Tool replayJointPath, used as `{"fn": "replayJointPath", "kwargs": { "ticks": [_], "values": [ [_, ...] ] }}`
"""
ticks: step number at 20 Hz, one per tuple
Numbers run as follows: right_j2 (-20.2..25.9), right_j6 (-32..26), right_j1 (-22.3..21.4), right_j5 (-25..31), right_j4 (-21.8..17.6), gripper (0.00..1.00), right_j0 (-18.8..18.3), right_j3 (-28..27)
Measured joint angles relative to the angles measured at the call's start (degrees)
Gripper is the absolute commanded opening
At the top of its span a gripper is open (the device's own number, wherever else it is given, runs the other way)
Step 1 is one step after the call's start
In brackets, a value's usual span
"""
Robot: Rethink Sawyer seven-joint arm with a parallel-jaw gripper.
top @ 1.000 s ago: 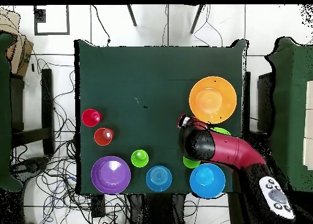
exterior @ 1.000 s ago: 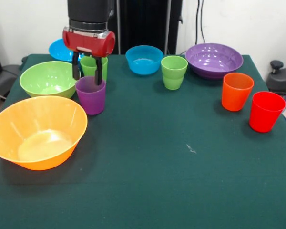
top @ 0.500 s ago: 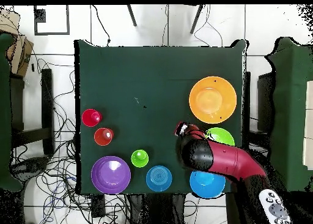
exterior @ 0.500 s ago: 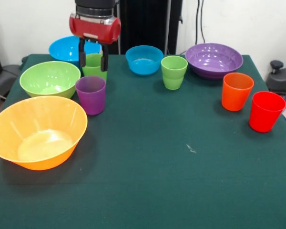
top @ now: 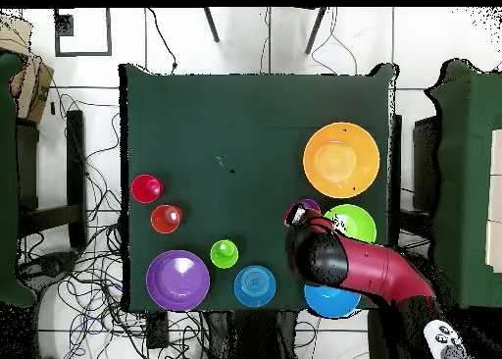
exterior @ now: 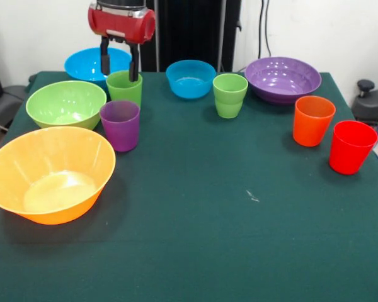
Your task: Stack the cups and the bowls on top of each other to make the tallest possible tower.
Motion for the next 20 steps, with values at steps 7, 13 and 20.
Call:
{"fn": "replayJointPath", "kwargs": {
  "ticks": [7,13,20],
  "values": [
    [0.2,0.0,2.9,1.1,0.0,1.00,0.0,-4.4],
    [0.6,0.0,6.3,3.6,0.0,1.00,0.1,-11.2],
    [0.8,0.0,9.4,7.5,0.3,1.00,0.1,-18.0]
  ]
}}
